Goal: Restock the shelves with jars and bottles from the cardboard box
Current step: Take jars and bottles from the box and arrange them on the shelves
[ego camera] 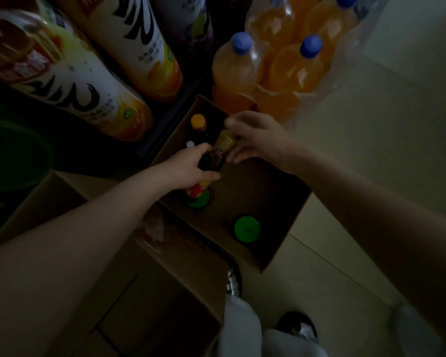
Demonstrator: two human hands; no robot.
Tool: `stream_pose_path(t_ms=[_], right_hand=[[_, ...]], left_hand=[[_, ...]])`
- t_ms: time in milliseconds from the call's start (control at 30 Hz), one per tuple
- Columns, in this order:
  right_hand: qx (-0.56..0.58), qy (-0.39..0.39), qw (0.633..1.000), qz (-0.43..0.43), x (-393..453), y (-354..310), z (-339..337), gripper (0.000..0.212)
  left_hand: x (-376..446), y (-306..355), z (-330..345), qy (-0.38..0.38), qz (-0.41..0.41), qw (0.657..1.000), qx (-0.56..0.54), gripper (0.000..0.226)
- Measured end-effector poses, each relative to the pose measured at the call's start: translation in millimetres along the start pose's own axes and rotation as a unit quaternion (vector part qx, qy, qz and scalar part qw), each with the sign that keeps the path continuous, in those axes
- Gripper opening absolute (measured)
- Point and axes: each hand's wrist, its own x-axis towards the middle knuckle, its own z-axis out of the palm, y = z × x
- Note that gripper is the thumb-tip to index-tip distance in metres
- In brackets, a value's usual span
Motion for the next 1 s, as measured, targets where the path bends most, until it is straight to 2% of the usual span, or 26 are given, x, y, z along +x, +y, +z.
stream_pose_path(t_ms=[33, 67, 100, 133, 167, 200, 233, 400, 500, 633, 733, 833, 900, 1000], right_hand=[[-0.006, 0.023, 0.999, 0.025, 5, 6, 0, 0.028], [-0.111, 0.055, 0.992, 0.035, 12, 14, 0, 0.032], [-0.303, 0.068, 0.950, 0.036, 20, 26, 0, 0.037], [-0.467, 0.058, 0.882, 0.037, 30, 41, 1, 0.045], [-0.570, 0.051, 0.820, 0.027, 40, 56, 3, 0.053], [-0.623, 0.043, 0.781, 0.027, 51, 70, 6, 0.057], [-0.642, 0.049, 0.764, 0.035, 61, 80, 10, 0.058], [-0.685, 0.062, 0.721, 0.079, 91, 110, 21, 0.059], [-0.675, 0.058, 0.733, 0.069, 82, 107, 20, 0.050], [-0.587, 0.069, 0.804, 0.066, 39, 68, 18, 0.032], [-0.519, 0.038, 0.851, 0.062, -12, -6, 17, 0.015], [-0.415, -0.024, 0.907, 0.065, -86, -127, 40, 0.010], [-0.427, -0.092, 0.899, 0.044, -145, -218, 69, 0.008], [-0.490, -0.175, 0.854, 0.005, -246, -340, 133, 0.009]], left_hand=[[-2, -4, -6, 0.008, -0.005, 1.000, 0.008, 0.058], [-3, -9, -11, 0.023, -0.010, 1.000, 0.006, 0.059], [-4, -13, -16, 0.039, -0.011, 0.999, -0.004, 0.059], [-3, -17, -20, 0.052, -0.010, 0.998, -0.020, 0.062], [-2, -20, -23, 0.062, -0.010, 0.997, -0.040, 0.063], [0, -22, -25, 0.066, -0.008, 0.996, -0.060, 0.063], [2, -23, -27, 0.068, -0.006, 0.995, -0.075, 0.060], [16, -19, -27, 0.097, 0.027, 0.990, -0.094, 0.058], [6, -17, -22, 0.115, 0.034, 0.986, -0.118, 0.060], [-25, -6, -17, 0.128, 0.038, 0.979, -0.156, 0.056], [-70, 12, -21, 0.174, 0.003, 0.953, -0.249, 0.051], [-150, 37, -31, 0.177, -0.018, 0.929, -0.324, 0.050], [-230, 57, -51, 0.136, -0.012, 0.925, -0.353, 0.050], [-370, 81, -90, 0.065, -0.011, 0.916, -0.396, 0.061]])
